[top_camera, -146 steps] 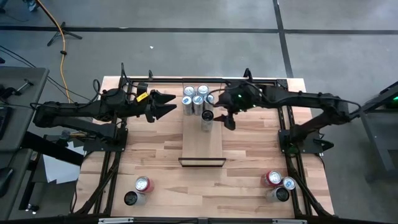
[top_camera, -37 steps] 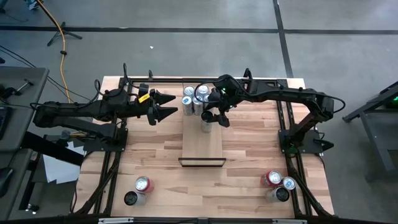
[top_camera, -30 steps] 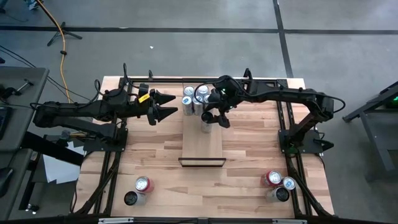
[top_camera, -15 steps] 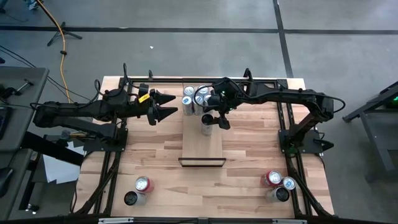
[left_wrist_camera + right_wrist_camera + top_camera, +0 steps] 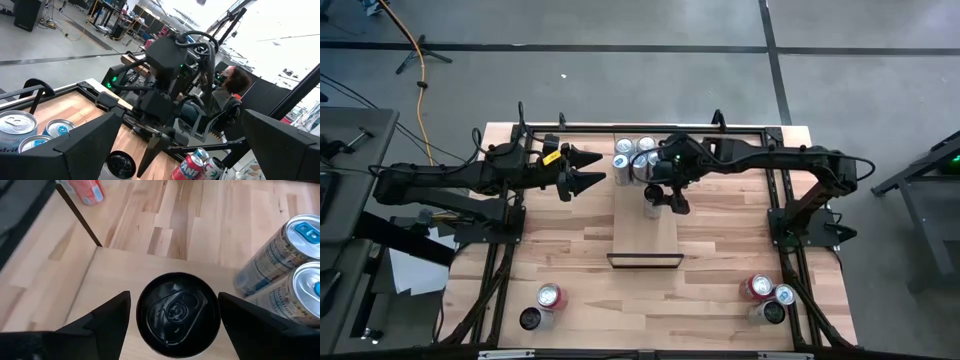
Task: Place canned beverage on shelf
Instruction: Put the white pink soda can on the shelf
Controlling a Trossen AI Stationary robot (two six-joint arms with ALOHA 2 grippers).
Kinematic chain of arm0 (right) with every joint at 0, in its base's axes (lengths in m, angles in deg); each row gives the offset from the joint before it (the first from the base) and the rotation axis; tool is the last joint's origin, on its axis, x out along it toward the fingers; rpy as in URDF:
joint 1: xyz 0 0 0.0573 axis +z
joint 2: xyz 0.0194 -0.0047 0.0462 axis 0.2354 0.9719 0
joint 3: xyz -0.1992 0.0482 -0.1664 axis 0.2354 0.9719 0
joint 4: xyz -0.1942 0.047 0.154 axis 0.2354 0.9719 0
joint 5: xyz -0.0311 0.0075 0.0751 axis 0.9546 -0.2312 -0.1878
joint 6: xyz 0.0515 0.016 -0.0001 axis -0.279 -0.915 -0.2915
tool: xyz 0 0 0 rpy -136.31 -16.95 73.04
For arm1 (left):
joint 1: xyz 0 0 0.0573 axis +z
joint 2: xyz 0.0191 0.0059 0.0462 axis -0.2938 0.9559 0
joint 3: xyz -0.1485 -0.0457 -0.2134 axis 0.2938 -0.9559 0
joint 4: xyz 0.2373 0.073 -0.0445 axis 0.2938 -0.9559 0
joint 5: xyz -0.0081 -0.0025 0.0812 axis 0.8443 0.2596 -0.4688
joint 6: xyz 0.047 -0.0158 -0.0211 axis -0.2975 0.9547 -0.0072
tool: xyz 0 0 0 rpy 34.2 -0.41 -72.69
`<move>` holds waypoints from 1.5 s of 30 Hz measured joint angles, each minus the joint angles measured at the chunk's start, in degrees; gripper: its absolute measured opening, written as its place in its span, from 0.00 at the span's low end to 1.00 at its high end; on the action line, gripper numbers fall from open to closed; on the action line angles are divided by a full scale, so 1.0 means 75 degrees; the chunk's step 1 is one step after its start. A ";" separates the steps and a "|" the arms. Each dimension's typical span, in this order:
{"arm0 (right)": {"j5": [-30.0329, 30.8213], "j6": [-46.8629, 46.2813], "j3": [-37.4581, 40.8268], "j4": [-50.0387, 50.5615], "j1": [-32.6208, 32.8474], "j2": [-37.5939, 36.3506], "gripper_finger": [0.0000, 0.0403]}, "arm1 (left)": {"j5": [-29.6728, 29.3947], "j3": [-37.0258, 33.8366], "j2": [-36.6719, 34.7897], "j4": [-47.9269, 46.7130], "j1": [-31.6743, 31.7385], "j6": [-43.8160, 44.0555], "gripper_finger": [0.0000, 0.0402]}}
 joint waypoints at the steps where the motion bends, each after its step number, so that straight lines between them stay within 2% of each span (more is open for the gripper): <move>1: 0.0114 0.0041 0.0000 0.0011 0.0042 0.0022 0.70 | 0.0000 0.0000 0.0000 0.0001 0.0000 0.0000 0.98; 14: 0.0203 0.0066 -0.0003 0.0135 0.0126 0.0305 0.70 | 0.0000 0.0000 -0.0003 -0.0052 -0.0003 0.0020 0.98; 20: 0.0170 0.0099 -0.0003 0.0128 0.0126 0.0307 0.61 | 0.0006 0.0000 -0.0003 -0.0042 -0.0003 0.0020 0.98; 26: 0.0275 -0.0889 0.0006 0.0004 0.0175 0.0182 0.61 | 0.0015 0.0000 -0.0030 0.0196 -0.0003 0.0011 0.98; 28: 0.0734 -0.1341 0.0006 -0.0122 0.0318 0.0069 0.61 | 0.0014 0.0000 -0.0052 0.0254 0.0000 0.0003 0.98; 31: 0.1997 -0.2262 0.0003 -0.0197 0.0647 0.0030 0.61 | -0.0052 0.0000 -0.0072 0.0219 0.0003 -0.0117 0.98; 33: 0.2876 -0.3254 0.0005 -0.0293 0.0860 0.0062 0.61 | -0.0130 0.0000 -0.0086 0.0251 0.0003 -0.0308 0.98; 35: 0.3415 -0.4226 0.0003 -0.0564 0.1021 0.0108 0.61 | -0.0178 0.0000 -0.0087 0.0242 0.0003 -0.0388 0.98; 39: 0.3741 -0.5196 -0.0398 -0.0412 0.1181 0.0345 0.61 | -0.0377 0.0000 -0.0105 0.0244 0.0003 -0.0403 0.98; 45: 0.3993 -0.4876 -0.2207 0.0655 0.1222 0.1199 0.61 | -0.0400 0.0000 -0.0305 0.0246 0.0009 -0.0398 0.98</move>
